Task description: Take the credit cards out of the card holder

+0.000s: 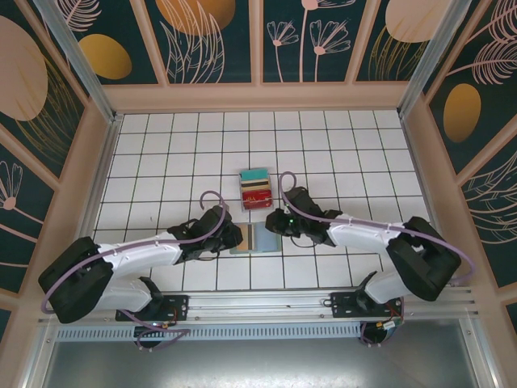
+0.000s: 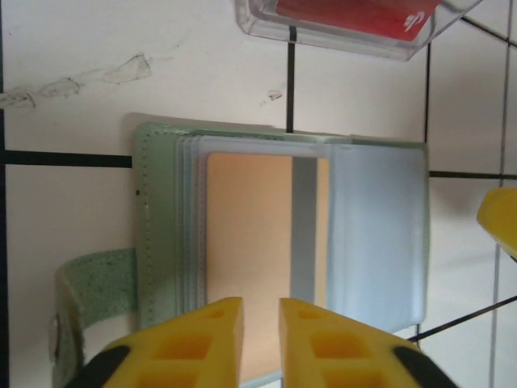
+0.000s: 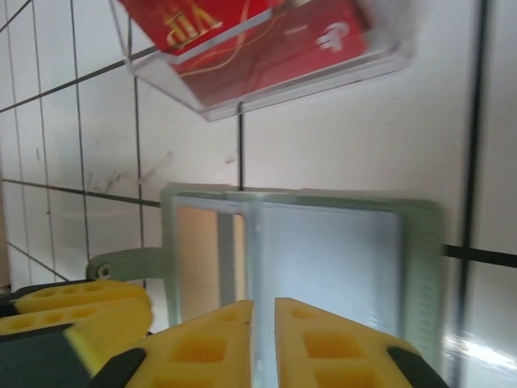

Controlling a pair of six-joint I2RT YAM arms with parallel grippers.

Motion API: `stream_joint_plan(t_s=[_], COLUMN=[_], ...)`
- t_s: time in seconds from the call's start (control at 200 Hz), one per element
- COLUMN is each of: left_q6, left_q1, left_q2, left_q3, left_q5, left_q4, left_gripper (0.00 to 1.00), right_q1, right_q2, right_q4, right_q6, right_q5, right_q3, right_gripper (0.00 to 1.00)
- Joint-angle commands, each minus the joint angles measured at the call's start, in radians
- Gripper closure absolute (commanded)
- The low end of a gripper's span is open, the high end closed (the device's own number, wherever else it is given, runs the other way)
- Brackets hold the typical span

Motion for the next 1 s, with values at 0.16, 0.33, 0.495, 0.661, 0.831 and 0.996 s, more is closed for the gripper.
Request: stream_joint_plan(t_s=[0.16, 0.33, 0.495, 0.661, 0.831, 0.996], left_q6=[0.006, -0.003, -0.007, -0.012, -0.014, -0.017], left_q1=[0.014, 0.015, 0.014, 0.013, 0.014, 0.014], left_q2=[0.056, 0.069, 0.086, 0.104, 0.094, 0.091], left_q3=[-0.020, -0.033, -0.039, -0.039, -0.039, -0.041], left_q5=[-0.009, 0.004, 0.017, 0.032, 0.024, 0.026], left_q4=[0.011, 0.029, 0.042, 0.054, 0.041, 0.039], left_gripper=[0.90, 0.91, 0.92, 0.93, 0.94, 0.94], right_q1=[0.042, 0.044, 0.044, 0.042, 0.041, 0.040], right_q2=[0.142, 0.181, 0.190, 0.192, 0.183, 0.188], right_q4=[0.109, 0.141, 0.149, 0.135, 0.110, 0.115], right_q6=[0.048, 0.072, 0.085, 0.089, 0.091, 0.090], right_q5=[-0.108, -0.135, -0.145, -0.142, -0.122, -0.128], right_q3=[0.072, 0.055, 0.034, 0.020, 0.004, -0.006], right_gripper=[0.86, 0.86, 0.85, 0.86, 0.86, 0.86])
